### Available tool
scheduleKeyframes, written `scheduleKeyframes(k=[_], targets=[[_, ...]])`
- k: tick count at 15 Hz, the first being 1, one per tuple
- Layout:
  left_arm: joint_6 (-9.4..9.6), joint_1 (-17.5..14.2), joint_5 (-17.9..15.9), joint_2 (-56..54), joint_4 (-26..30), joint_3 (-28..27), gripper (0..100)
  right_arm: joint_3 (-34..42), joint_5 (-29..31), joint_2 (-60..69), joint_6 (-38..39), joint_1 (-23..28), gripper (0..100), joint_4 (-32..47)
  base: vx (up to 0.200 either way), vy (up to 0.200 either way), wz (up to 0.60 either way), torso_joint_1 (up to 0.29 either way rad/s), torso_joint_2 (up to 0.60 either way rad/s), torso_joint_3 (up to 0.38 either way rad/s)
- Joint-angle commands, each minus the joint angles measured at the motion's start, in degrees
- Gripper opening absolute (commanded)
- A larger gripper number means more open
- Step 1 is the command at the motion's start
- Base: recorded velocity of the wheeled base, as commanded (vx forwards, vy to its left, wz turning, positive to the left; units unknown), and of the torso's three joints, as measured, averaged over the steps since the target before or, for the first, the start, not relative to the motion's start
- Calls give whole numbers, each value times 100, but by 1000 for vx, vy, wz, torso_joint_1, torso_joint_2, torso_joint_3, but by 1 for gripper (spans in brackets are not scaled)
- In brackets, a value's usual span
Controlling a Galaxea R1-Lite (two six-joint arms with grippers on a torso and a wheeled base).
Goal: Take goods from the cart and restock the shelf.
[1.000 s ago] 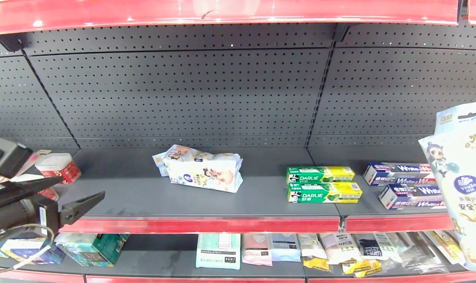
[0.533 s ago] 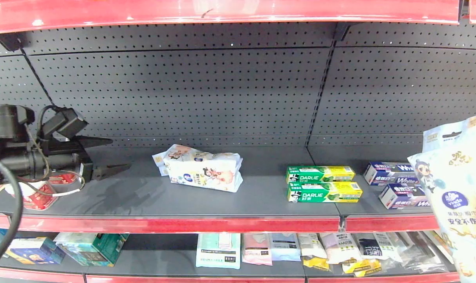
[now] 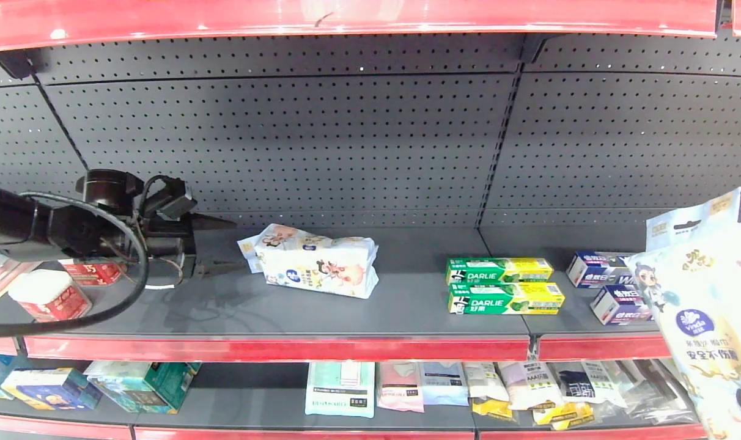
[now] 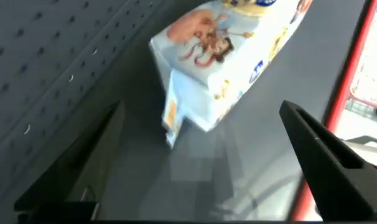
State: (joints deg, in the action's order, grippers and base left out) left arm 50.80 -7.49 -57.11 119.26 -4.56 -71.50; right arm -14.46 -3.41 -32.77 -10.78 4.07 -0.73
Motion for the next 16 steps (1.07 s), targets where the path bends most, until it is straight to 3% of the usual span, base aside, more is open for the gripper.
scheduleKeyframes(k=[1,16], targets=[[18,221,-81,335,-10,-172,100,-4,25,-19,-21,-12,0,-6,0,0,0,0,0,0],[35,643,-406,1398,-10,-1437,100,4,43,-195,-170,-12,0,-6,0,0,0,0,0,0]])
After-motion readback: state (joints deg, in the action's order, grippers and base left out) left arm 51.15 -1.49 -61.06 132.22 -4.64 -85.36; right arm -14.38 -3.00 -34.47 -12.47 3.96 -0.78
